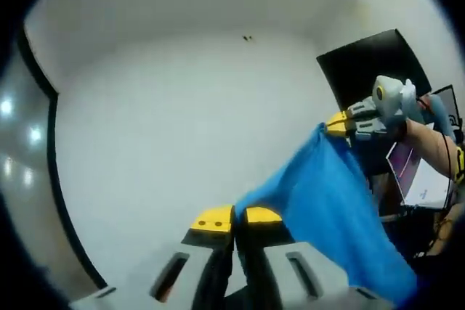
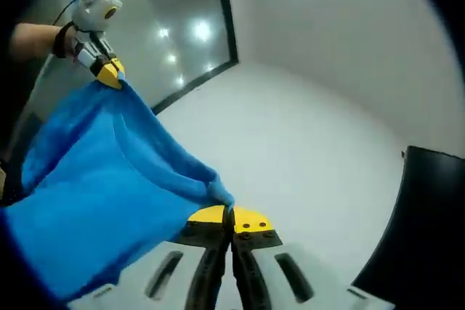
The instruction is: Spread out the cloth and fold it
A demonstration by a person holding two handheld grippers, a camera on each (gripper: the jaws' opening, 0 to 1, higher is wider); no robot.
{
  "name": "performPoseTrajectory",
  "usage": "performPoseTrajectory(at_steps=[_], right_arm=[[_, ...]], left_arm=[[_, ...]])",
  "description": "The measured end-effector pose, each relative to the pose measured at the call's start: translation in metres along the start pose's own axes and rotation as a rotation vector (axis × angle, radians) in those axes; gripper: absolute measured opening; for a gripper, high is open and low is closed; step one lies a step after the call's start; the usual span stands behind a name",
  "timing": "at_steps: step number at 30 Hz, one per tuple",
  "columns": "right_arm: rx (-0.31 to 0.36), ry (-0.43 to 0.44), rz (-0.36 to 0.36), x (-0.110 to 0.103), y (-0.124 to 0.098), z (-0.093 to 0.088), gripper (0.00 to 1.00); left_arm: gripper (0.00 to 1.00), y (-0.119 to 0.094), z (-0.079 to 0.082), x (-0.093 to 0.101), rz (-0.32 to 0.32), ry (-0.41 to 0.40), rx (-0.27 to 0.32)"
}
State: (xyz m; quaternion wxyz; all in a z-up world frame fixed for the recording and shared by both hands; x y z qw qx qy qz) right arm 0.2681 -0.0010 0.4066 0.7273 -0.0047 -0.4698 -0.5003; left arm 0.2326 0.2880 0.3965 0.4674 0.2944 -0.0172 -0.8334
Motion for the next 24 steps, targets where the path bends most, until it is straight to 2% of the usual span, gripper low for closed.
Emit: performPoseTrajectory(at_steps=[2, 5, 7, 12, 16, 20, 24], right_arm=[[-0.003, 0.006, -0.019, 0.002, 0.001, -0.003, 0.00], [-0.001, -0.033, -0.033, 0.003, 0.000, -0.002, 0.00], [0.010, -0.080, -0.033, 0.002, 0.000, 0.001, 0.00], [0.041, -0.077, 0.001, -0.012, 0.001, 0.007, 0.00], [0.031, -0.071, 0.042, -0.029, 0.005, -0.004, 0.00], [0.005, -0.066, 0.076, -0.044, 0.005, -0.021, 0.00], [-0.018, -0.081, 0.092, -0.048, 0.006, -0.033, 0.00]], left_arm=[[0.01, 0.006, -0.007, 0.005, -0.008, 0.005, -0.014], [0.01, 0.008, -0.006, 0.007, -0.004, 0.027, -0.011], [0.01, 0.008, -0.003, 0.001, 0.020, 0.023, -0.003], [0.01, 0.003, -0.005, -0.012, 0.073, 0.011, -0.019], [0.02, 0.001, -0.023, -0.019, 0.090, 0.011, -0.052], [0.02, 0.008, -0.040, -0.020, 0.085, 0.001, -0.091], [0.02, 0.016, -0.055, -0.017, 0.075, 0.002, -0.123]])
Point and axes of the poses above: the point that each gripper's makers call its tool centre point, and the gripper's own axes: y roughly forward along the fingers, x roughly to its right, z roughly out of its top, the point moved 7 cm from there along -y, roughly backward along the fingers, and after that the axes turned 9 degrees about x, right-handed, at the moved point
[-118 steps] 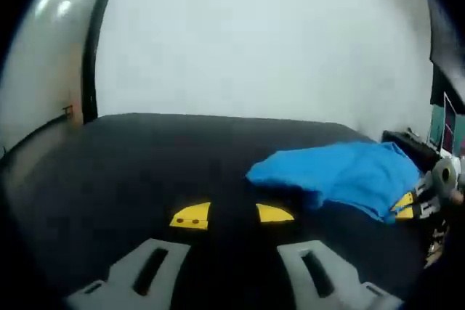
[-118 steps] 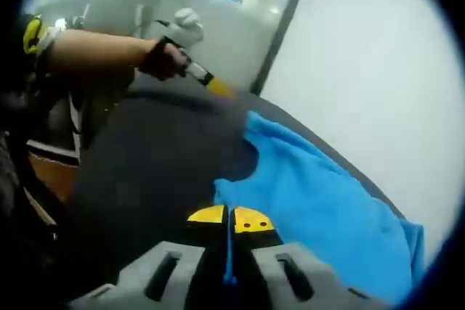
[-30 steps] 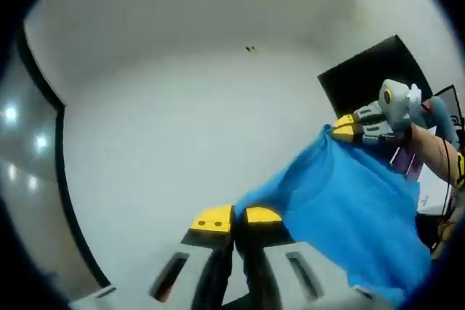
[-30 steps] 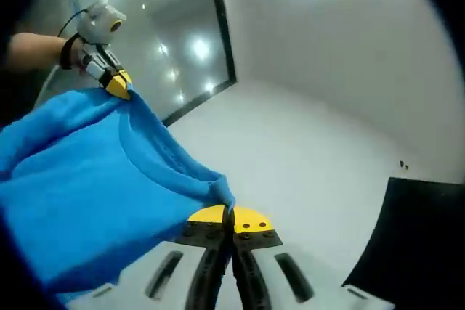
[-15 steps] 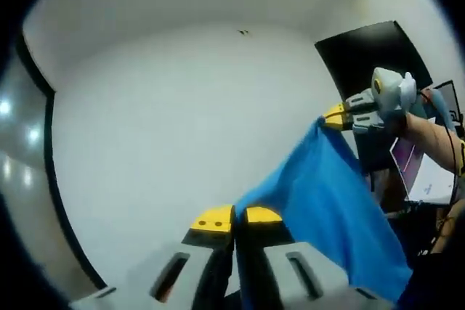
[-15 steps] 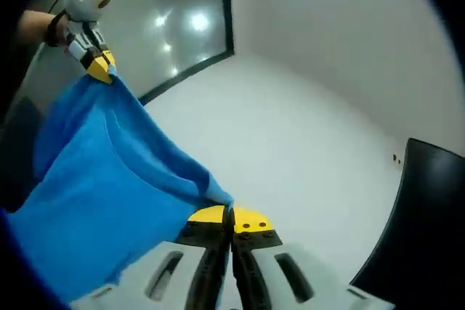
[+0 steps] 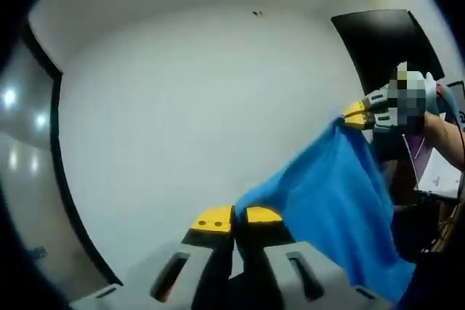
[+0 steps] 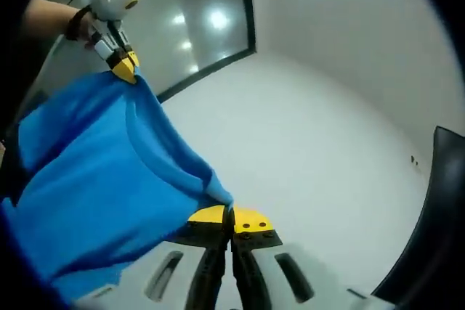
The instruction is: Spread out the cloth and fold it
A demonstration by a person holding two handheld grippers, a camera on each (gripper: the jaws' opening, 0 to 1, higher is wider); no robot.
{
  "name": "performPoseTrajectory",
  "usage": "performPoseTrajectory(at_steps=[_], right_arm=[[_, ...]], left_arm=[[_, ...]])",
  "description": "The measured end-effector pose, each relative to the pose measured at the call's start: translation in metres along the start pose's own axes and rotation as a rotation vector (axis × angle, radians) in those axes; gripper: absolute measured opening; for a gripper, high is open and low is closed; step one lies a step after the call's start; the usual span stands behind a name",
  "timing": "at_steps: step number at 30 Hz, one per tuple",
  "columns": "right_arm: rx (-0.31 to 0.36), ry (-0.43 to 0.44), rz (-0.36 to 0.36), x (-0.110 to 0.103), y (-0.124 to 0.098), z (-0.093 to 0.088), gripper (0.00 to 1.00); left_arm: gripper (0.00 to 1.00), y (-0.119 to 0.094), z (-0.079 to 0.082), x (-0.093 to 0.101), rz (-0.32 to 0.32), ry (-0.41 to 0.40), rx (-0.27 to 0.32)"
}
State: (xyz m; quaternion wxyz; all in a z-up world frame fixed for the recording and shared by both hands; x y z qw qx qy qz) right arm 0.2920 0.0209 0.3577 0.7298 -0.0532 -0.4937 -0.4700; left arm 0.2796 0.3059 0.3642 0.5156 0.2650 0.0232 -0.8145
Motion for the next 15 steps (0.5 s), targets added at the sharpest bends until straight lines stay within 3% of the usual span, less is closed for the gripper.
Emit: performPoseTrajectory(at_steps=[5, 8, 12, 15], right_arm=[[-0.024, 0.005, 0.040, -0.008, -0.004, -0.008, 0.00], [-0.055, 0.046, 0.091, -0.020, -0.009, -0.018, 0.00], [-0.110, 0.098, 0.156, -0.042, -0.020, -0.045, 0.00], [-0.187, 0.126, 0.211, -0.064, -0.037, -0.074, 0.00]], left_arm=[[0.02, 0.008, -0.019, 0.004, -0.013, -0.017, -0.026], [0.02, 0.012, -0.042, 0.010, -0.035, -0.058, -0.058], [0.02, 0.024, -0.081, 0.027, -0.085, -0.076, -0.116], [0.02, 0.035, -0.109, 0.047, -0.126, -0.096, -0.149]])
Point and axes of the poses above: the point that each gripper's makers call its tool centre point, and the gripper's own axes: y roughly forward along the fingers, x roughly to its right, z roughly out of its top, the point moved 7 cm from there along -y, roughly backward along the fingers, and after that the axes turned 9 degrees about x, right-handed, at the moved point
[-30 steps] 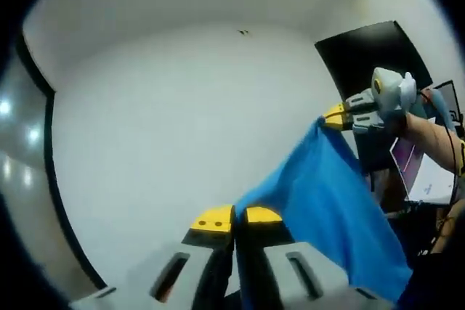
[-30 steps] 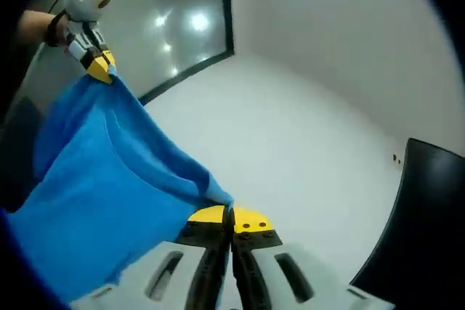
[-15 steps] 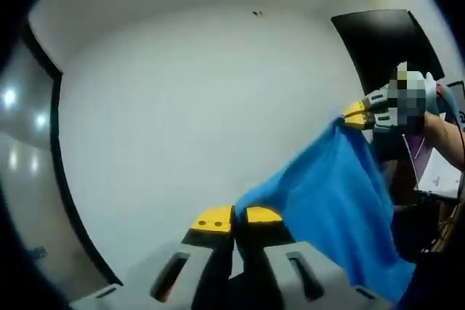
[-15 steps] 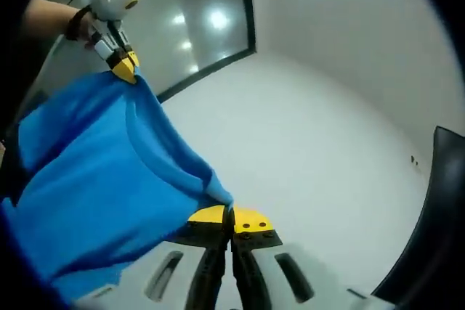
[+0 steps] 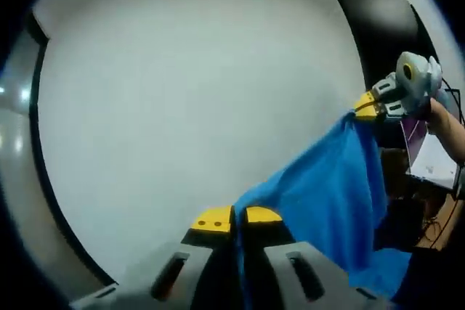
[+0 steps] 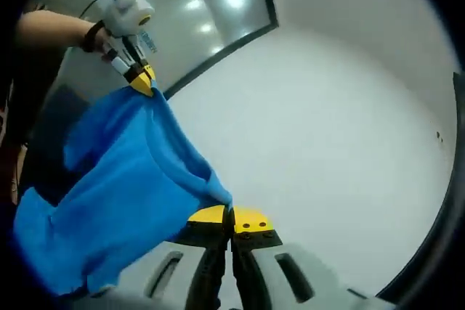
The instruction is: Spread out the cloth and fold it
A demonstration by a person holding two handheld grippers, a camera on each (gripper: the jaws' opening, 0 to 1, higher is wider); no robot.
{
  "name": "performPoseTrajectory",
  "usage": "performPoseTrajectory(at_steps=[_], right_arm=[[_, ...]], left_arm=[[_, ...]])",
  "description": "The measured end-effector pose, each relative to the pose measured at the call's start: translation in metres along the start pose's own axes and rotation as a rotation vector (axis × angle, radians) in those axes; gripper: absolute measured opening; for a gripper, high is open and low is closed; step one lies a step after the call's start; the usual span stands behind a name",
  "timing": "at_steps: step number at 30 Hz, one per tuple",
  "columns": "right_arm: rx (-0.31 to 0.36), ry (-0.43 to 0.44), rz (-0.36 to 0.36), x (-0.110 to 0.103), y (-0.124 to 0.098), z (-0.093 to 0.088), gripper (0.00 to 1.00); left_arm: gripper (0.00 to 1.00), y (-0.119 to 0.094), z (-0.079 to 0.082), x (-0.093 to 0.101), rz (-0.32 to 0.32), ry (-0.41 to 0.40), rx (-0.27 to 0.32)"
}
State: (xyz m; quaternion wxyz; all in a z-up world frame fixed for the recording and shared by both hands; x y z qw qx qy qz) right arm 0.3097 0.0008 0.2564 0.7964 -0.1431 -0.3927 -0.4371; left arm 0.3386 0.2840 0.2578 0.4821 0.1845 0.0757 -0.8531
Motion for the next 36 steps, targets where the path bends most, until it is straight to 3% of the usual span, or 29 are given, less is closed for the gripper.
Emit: performPoseTrajectory(at_steps=[3, 5, 10, 14, 17, 20, 22, 24, 26, 29, 31, 32, 33, 36], right_arm=[[-0.116, 0.029, 0.075, -0.019, -0.009, -0.031, 0.00], [-0.227, 0.038, 0.193, -0.036, -0.020, -0.052, 0.00], [-0.297, 0.145, 0.404, -0.085, -0.054, -0.083, 0.00], [-0.365, 0.209, 0.500, -0.116, -0.081, -0.104, 0.00], [-0.363, 0.320, 0.584, -0.134, -0.105, -0.105, 0.00], [-0.323, 0.373, 0.670, -0.144, -0.126, -0.091, 0.00], [-0.256, 0.409, 0.708, -0.148, -0.137, -0.076, 0.00], [-0.129, 0.461, 0.756, -0.149, -0.149, -0.055, 0.00], [-0.004, 0.536, 0.735, -0.146, -0.156, -0.038, 0.00], [0.083, 0.591, 0.646, -0.142, -0.153, -0.033, 0.00], [0.051, 0.619, 0.597, -0.145, -0.146, -0.045, 0.00], [0.000, 0.602, 0.563, -0.148, -0.140, -0.059, 0.00], [-0.033, 0.610, 0.547, -0.153, -0.137, -0.073, 0.00], [-0.122, 0.691, 0.597, -0.178, -0.140, -0.110, 0.00]], left_arm=[[0.02, 0.016, -0.023, 0.021, -0.062, -0.030, -0.027], [0.02, 0.024, -0.036, 0.031, -0.095, -0.032, -0.046], [0.02, 0.038, -0.066, 0.066, -0.210, -0.029, -0.065], [0.02, 0.044, -0.090, 0.097, -0.299, -0.002, -0.097], [0.02, 0.053, -0.096, 0.115, -0.328, 0.024, -0.099], [0.02, 0.074, -0.084, 0.132, -0.360, 0.023, -0.080], [0.02, 0.097, -0.065, 0.153, -0.389, 0.019, -0.030], [0.02, 0.114, -0.048, 0.175, -0.422, 0.031, 0.010], [0.02, 0.130, -0.033, 0.199, -0.461, 0.033, 0.046], [0.02, 0.156, -0.018, 0.230, -0.491, 0.027, 0.071], [0.02, 0.174, -0.017, 0.254, -0.513, -0.002, 0.083], [0.02, 0.180, -0.020, 0.265, -0.530, -0.009, 0.081], [0.03, 0.186, -0.029, 0.283, -0.588, -0.016, 0.058], [0.13, 0.185, -0.071, 0.330, -0.764, -0.075, -0.140]])
Point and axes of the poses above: the point that each gripper's makers call its tool centre point, and the gripper's own axes: y roughly forward along the fingers, x roughly to its right, z roughly out of its top, the point moved 7 cm from there along -y, roughly backward along the fingers, and after that the axes turned 9 degrees about x, right-handed, at the moved point
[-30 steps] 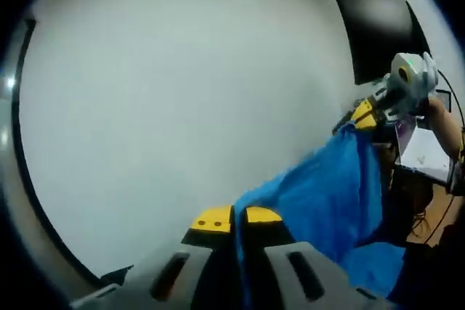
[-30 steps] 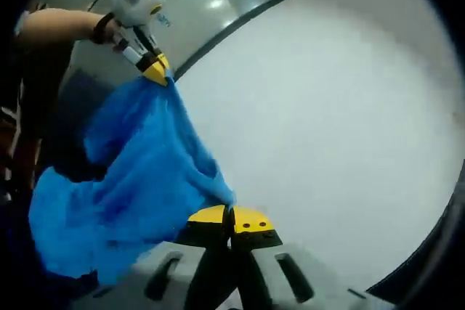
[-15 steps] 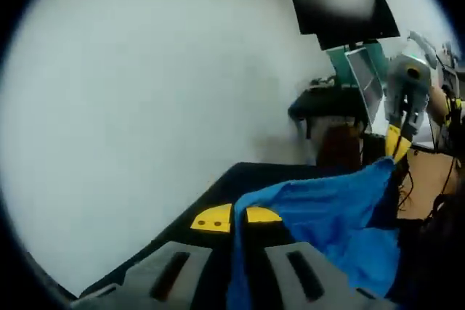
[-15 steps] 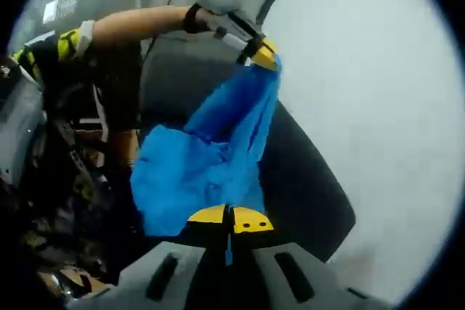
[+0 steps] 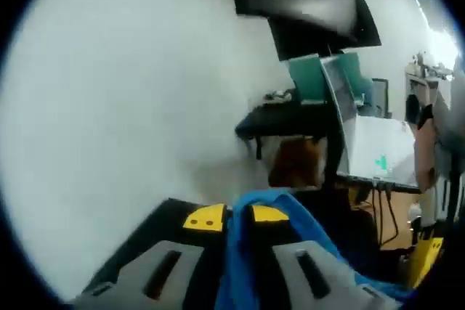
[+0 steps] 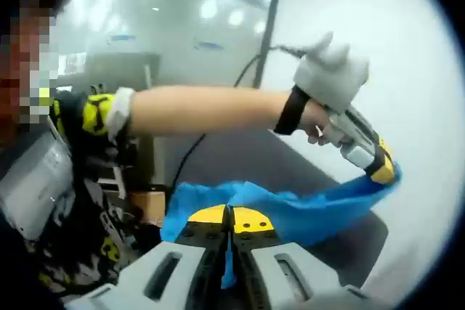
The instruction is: Spread out the cloth and fold it
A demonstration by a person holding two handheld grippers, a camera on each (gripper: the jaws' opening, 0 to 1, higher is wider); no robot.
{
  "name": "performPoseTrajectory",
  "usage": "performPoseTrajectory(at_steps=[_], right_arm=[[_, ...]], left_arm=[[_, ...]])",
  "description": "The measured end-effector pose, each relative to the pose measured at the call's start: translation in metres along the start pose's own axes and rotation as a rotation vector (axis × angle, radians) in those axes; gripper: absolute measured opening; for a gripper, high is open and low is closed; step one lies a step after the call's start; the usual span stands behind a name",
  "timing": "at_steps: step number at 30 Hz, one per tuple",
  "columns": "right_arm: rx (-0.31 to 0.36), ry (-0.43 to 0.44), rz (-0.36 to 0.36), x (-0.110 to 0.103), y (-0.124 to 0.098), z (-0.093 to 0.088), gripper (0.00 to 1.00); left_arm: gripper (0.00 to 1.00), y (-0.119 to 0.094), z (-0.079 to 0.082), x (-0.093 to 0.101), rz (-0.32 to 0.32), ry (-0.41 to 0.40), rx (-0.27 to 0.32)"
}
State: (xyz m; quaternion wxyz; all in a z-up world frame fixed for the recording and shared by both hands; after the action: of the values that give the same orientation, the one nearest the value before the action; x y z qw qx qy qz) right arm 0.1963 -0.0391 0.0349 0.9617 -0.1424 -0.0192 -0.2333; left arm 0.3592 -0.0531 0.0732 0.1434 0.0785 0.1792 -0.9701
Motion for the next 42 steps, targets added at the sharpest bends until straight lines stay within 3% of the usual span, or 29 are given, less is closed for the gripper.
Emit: performPoseTrajectory(at_steps=[2, 4, 7, 8, 10, 13, 16, 21, 24, 27, 31, 33, 35, 36, 37, 39, 40, 41, 42], right_arm=[[-0.078, 0.072, 0.011, 0.000, 0.001, -0.032, 0.00], [-0.163, 0.030, 0.038, -0.001, 0.000, -0.054, 0.00], [-0.214, 0.105, 0.094, -0.016, -0.006, -0.069, 0.04], [-0.219, 0.119, 0.113, -0.021, -0.010, -0.069, 0.08], [-0.204, 0.093, 0.076, -0.028, -0.019, -0.065, 0.10], [-0.190, -0.043, 0.127, -0.047, -0.036, -0.063, 0.13], [-0.206, -0.076, 0.104, -0.053, -0.051, -0.068, 0.14], [-0.306, -0.215, 0.053, -0.043, -0.074, -0.074, 0.18], [-0.233, -0.187, -0.047, -0.024, -0.082, -0.060, 0.17], [-0.123, -0.148, -0.131, -0.001, -0.084, -0.046, 0.16], [0.006, 0.009, -0.231, 0.023, -0.083, -0.045, 0.16], [0.040, 0.062, -0.262, 0.033, -0.085, -0.045, 0.16], [0.096, 0.112, -0.280, 0.039, -0.088, -0.040, 0.16], [0.121, 0.134, -0.284, 0.040, -0.090, -0.038, 0.16], [0.144, 0.146, -0.287, 0.041, -0.092, -0.036, 0.16], [0.144, 0.122, -0.296, 0.040, -0.097, -0.036, 0.16], [0.145, 0.116, -0.301, 0.039, -0.098, -0.036, 0.16], [0.146, 0.109, -0.305, 0.038, -0.099, -0.036, 0.16], [0.156, 0.113, -0.312, 0.037, -0.100, -0.037, 0.16]], left_arm=[[0.13, 0.008, -0.026, 0.014, -0.074, -0.018, -0.048], [0.16, 0.005, -0.049, 0.016, -0.096, 0.005, -0.114], [0.18, -0.017, -0.067, 0.015, -0.066, -0.039, -0.080], [0.20, -0.027, -0.072, 0.020, -0.073, -0.060, -0.073], [0.23, -0.050, -0.081, 0.033, -0.085, -0.068, -0.043], [0.24, -0.082, -0.100, 0.065, -0.089, -0.064, 0.001], [0.27, -0.103, -0.119, 0.098, -0.096, -0.026, 0.007], [0.35, -0.115, -0.141, 0.145, -0.107, -0.100, 0.025], [0.39, -0.109, -0.142, 0.173, -0.101, -0.098, 0.022], [0.44, -0.093, -0.134, 0.202, -0.026, 0.008, 0.058], [0.47, -0.062, -0.135, 0.230, 0.079, 0.108, 0.068], [0.42, -0.051, -0.151, 0.228, 0.178, 0.374, -0.019], [0.22, -0.054, -0.170, 0.214, 0.265, 0.615, -0.146], [0.17, -0.060, -0.178, 0.207, 0.264, 0.678, -0.198], [0.10, -0.069, -0.181, 0.201, 0.278, 0.591, -0.202], [0.04, -0.091, -0.180, 0.189, 0.261, 0.347, -0.114], [0.02, -0.106, -0.179, 0.179, 0.287, 0.233, -0.081], [0.02, -0.121, -0.179, 0.171, 0.295, 0.162, -0.059], [0.01, -0.135, -0.180, 0.163, 0.281, 0.146, -0.044]])
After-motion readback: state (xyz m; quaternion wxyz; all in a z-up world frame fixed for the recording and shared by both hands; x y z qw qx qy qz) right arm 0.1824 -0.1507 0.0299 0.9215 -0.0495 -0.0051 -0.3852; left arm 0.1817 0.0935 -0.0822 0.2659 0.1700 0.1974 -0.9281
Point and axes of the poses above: the point that each gripper's makers call its tool centre point, and the gripper's own axes: y roughly forward along the fingers, x roughly to its right, z roughly out of its top, the point moved 7 cm from there along -y, roughly backward along the fingers, and after that the axes turned 9 degrees about x, right-handed, at the moved point
